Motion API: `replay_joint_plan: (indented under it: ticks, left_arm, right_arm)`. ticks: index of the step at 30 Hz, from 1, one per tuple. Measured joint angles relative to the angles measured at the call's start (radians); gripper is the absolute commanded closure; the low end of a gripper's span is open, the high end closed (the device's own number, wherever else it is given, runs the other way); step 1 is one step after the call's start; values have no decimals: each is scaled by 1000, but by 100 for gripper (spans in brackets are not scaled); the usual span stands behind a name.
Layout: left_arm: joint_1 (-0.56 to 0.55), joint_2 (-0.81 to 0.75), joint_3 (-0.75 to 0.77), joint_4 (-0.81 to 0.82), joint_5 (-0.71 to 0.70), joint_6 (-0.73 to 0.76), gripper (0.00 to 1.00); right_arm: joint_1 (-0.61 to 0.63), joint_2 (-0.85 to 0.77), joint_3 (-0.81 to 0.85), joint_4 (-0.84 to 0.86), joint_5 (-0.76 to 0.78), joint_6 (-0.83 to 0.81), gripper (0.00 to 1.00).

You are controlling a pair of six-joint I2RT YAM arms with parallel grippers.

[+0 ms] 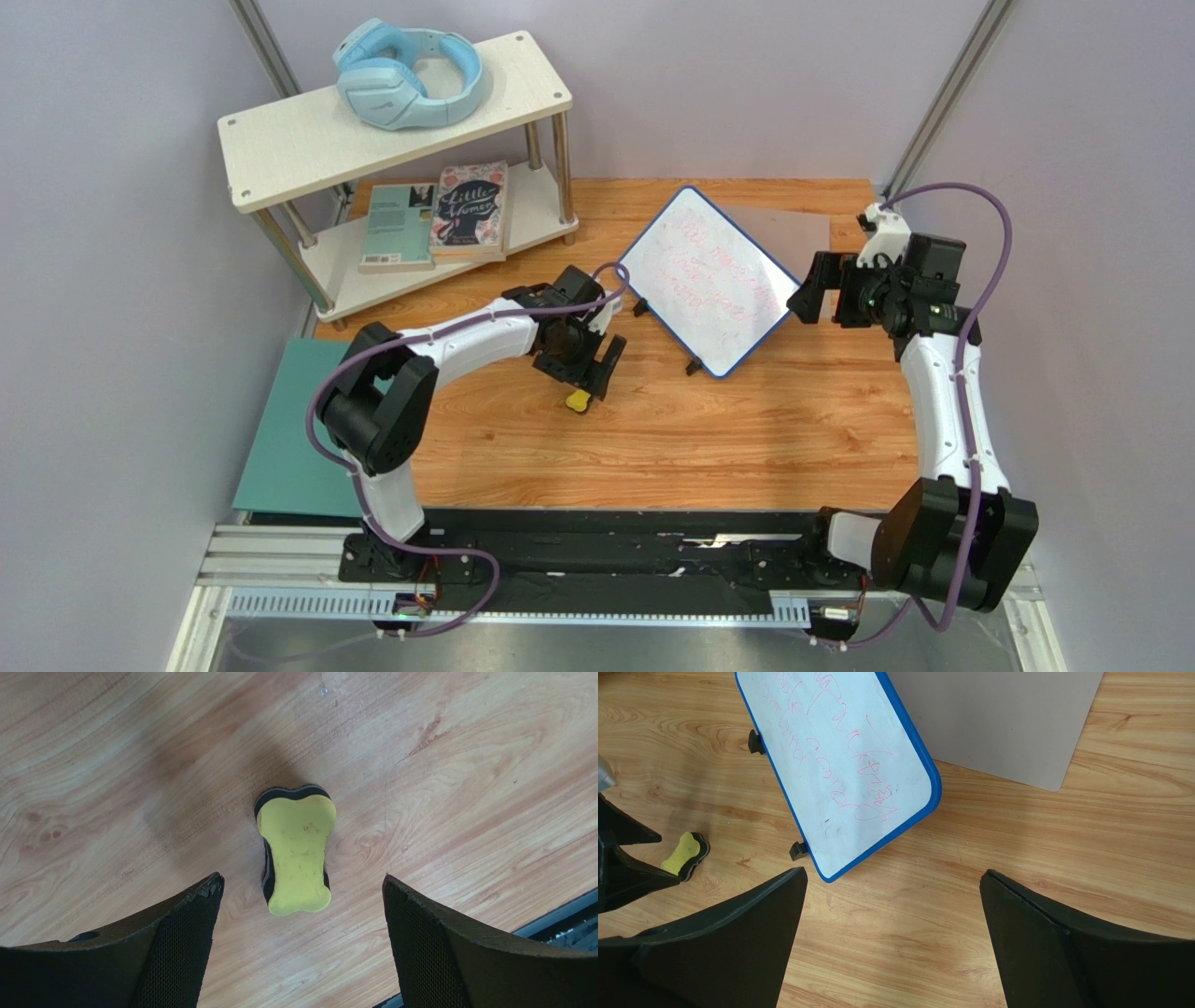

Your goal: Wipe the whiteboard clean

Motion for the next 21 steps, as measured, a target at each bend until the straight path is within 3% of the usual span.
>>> replay_joint_plan:
  ticks: [16, 21]
  left_arm:
    - [-6, 116, 85, -5, -55, -7, 34]
    - [-6, 122, 85, -9, -65, -7, 34]
  right_arm:
    - [-116, 64, 0, 2, -142, 9, 0]
    - [-132, 72, 0, 2, -159, 9, 0]
